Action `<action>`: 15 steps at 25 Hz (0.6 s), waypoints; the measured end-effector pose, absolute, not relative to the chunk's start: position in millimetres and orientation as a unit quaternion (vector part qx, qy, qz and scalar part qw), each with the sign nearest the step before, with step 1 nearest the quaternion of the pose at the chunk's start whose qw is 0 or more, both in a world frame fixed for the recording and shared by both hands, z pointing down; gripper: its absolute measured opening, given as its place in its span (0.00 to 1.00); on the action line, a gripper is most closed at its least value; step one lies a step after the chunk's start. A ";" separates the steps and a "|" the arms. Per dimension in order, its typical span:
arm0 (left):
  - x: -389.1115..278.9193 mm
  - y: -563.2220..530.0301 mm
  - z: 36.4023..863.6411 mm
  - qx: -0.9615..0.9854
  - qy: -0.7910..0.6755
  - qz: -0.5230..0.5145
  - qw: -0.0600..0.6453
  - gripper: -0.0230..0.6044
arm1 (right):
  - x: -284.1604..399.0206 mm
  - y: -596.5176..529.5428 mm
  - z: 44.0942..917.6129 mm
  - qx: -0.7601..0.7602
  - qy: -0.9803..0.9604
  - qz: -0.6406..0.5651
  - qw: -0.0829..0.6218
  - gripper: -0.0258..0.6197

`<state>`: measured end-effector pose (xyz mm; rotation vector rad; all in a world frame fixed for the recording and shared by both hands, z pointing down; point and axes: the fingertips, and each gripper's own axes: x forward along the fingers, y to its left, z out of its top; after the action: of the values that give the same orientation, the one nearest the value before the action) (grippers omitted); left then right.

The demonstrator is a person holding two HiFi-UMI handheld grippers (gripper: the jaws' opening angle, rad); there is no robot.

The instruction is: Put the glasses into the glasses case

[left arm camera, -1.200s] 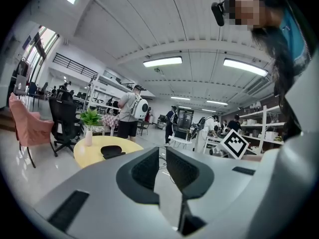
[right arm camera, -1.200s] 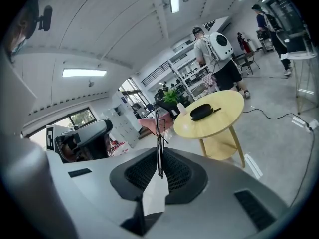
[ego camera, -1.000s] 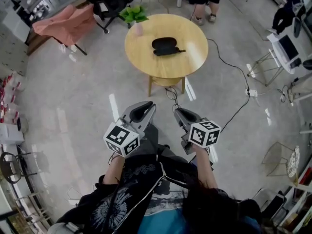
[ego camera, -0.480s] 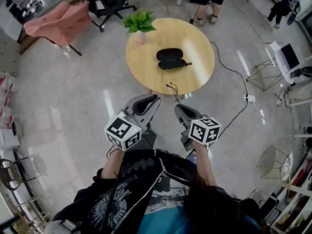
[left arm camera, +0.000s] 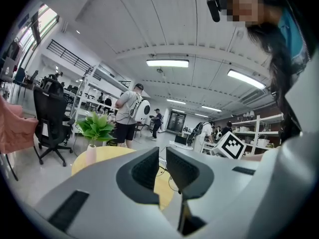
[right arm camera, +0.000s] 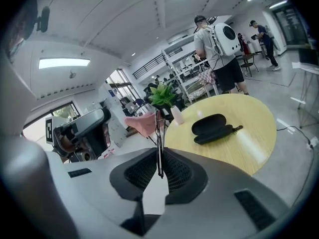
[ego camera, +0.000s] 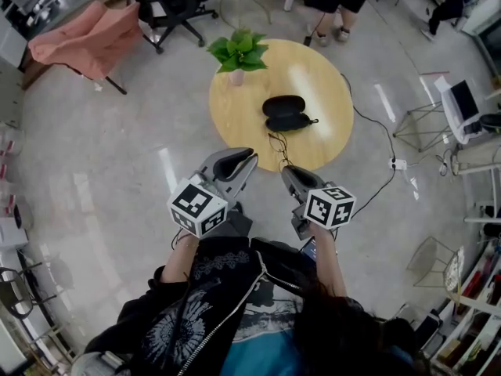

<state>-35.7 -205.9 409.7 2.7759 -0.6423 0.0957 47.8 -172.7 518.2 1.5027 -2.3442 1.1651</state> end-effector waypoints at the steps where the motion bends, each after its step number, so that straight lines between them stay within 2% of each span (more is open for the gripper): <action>1: -38.0 -211.4 410.0 0.964 -0.220 0.033 0.145 0.11 | 46.2 -178.4 517.2 0.499 -0.774 0.384 0.061 0.13; 15: -33.4 -239.6 411.4 0.969 -0.196 0.027 0.151 0.11 | 54.6 -196.7 528.4 0.500 -0.769 0.390 0.087 0.13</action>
<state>-33.4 -239.6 411.4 2.7811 -0.5623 0.0789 54.6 -196.7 528.4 1.4885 -2.2894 1.1619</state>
